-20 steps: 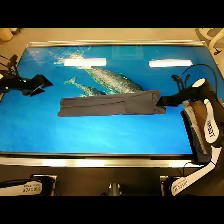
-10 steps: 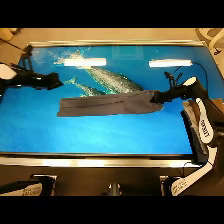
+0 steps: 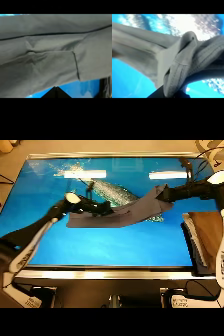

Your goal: Fold the shirts.

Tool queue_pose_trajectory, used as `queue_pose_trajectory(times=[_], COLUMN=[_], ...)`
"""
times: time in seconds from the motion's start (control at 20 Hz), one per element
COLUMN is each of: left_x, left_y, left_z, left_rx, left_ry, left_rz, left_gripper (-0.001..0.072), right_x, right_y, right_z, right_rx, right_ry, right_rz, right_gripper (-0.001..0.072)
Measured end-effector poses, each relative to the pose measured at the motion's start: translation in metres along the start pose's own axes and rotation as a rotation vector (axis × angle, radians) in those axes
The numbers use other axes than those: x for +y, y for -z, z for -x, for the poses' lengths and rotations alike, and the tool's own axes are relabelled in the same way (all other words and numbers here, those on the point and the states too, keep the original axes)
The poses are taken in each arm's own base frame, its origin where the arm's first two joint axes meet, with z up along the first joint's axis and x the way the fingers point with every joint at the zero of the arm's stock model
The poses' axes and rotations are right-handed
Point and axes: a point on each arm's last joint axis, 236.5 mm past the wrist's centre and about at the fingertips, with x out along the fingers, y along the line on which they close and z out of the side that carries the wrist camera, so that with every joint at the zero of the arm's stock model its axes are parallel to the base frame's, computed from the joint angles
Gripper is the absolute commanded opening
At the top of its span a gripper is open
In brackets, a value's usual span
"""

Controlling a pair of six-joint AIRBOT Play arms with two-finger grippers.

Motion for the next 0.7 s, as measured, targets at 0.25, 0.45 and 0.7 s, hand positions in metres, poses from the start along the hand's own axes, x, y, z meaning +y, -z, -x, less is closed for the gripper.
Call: queue_pose_trajectory(times=[0.25, 0.45, 0.7], left_x=[-0.022, -0.034, -0.062], left_y=[0.022, 0.045, 0.049], left_z=[-0.070, -0.108, -0.124], left_rx=[0.083, 0.127, 0.088], left_ry=[0.080, 0.101, 0.152], left_rz=[0.038, 0.076, 0.086], left_gripper=[0.0023, 0.0023, 0.0020], right_x=[0.055, 0.086, 0.096], right_y=[-0.004, -0.003, 0.003], right_z=[0.056, 0.088, 0.096], right_rx=[-0.051, -0.092, -0.085], right_ry=[0.002, 0.012, 0.015], right_rz=[0.112, 0.152, 0.148], right_gripper=[0.0023, 0.0023, 0.0023])
